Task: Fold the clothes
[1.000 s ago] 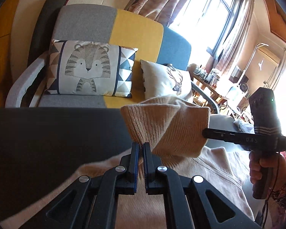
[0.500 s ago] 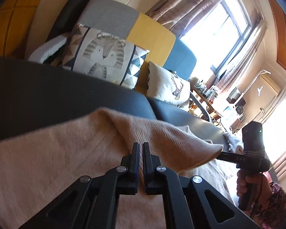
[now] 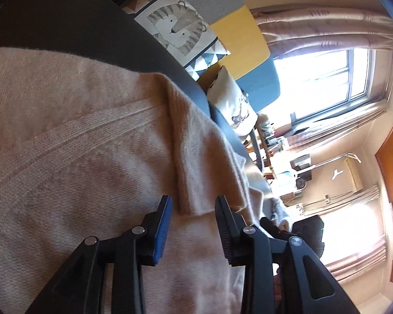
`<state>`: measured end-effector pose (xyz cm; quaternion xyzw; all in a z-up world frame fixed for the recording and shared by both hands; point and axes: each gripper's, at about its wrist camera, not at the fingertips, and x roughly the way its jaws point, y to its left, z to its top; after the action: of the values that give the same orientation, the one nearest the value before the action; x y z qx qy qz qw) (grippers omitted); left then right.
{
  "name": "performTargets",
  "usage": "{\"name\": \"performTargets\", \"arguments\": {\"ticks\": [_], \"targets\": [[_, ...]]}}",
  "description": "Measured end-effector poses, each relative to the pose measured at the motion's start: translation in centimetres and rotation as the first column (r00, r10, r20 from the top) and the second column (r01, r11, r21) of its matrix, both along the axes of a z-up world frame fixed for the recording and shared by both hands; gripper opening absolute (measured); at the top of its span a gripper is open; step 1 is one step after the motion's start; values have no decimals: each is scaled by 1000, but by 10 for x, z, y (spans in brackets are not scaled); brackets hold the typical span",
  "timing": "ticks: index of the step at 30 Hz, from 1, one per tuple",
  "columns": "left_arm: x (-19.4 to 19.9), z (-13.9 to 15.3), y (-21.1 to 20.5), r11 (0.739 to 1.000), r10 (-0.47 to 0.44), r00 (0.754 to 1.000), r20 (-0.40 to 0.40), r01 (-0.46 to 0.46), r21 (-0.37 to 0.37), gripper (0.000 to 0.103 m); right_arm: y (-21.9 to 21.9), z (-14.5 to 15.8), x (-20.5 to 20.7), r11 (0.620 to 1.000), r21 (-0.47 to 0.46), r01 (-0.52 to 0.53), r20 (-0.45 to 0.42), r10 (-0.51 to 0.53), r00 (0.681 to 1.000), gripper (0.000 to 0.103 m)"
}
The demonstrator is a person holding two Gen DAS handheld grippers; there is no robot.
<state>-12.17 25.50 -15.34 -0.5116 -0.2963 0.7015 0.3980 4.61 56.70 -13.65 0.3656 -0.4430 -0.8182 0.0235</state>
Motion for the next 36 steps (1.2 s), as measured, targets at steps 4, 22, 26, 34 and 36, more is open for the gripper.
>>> {"name": "performTargets", "arguments": {"ticks": [4,22,26,34,36], "targets": [[0,3,17,999,-27,1000,-8,27,-30,35,-8,-9,-12,998,-58,-18,-13,17,1000,41],[6,27,14,986,-41,987,-157,15,-164,5,-27,0,-18,994,109,-20,20,18,1000,7],[7,37,2,988,-35,982,-184,5,-157,4,-26,9,-11,993,112,-22,4,22,1000,7],[28,33,-3,986,-68,978,-195,35,-164,4,-31,10,-6,992,125,-25,20,22,1000,7],[32,27,-4,983,-74,979,-192,39,-180,5,-32,7,-5,992,122,-26,27,23,999,7]]}}
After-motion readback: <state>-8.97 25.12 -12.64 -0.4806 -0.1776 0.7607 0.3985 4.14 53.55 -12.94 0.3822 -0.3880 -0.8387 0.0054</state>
